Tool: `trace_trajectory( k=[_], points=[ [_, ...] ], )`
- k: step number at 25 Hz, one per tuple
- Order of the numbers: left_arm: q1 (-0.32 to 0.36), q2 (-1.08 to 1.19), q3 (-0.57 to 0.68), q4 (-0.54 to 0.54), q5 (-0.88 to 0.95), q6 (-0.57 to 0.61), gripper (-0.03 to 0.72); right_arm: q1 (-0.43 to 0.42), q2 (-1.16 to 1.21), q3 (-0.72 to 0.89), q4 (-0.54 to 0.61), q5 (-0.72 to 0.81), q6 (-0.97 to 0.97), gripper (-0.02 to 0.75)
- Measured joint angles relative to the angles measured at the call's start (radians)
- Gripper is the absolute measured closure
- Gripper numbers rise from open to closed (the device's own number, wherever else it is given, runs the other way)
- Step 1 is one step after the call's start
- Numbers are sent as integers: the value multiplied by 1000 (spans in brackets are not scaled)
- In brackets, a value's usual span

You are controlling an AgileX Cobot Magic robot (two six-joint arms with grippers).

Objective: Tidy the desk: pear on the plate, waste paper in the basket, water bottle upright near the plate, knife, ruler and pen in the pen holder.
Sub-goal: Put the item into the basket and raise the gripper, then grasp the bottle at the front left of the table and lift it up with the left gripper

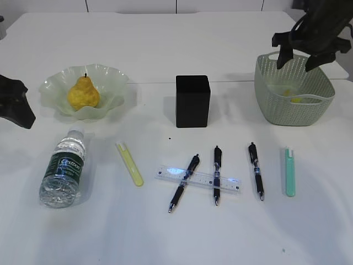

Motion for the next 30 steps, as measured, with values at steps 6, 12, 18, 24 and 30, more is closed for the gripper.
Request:
trace_trajectory(
  k=[6, 12, 18, 24, 30],
  points=[
    [0, 0, 0, 0, -8, 0, 169, 0, -101, -4, 48, 162, -39, 203],
    [0, 0, 0, 6, -9, 0, 169, 4, -188, 47, 81, 223, -43, 202],
    [0, 0, 0, 31, -31, 0, 169, 13, -336, 280, 84, 223, -76, 202],
    [0, 0, 0, 79, -57, 0, 169, 76, -522, 573, 64, 224, -108, 202],
    [0, 0, 0, 17, -55, 0, 169, 150, -681, 790, 48, 218, -108, 202]
  ],
)
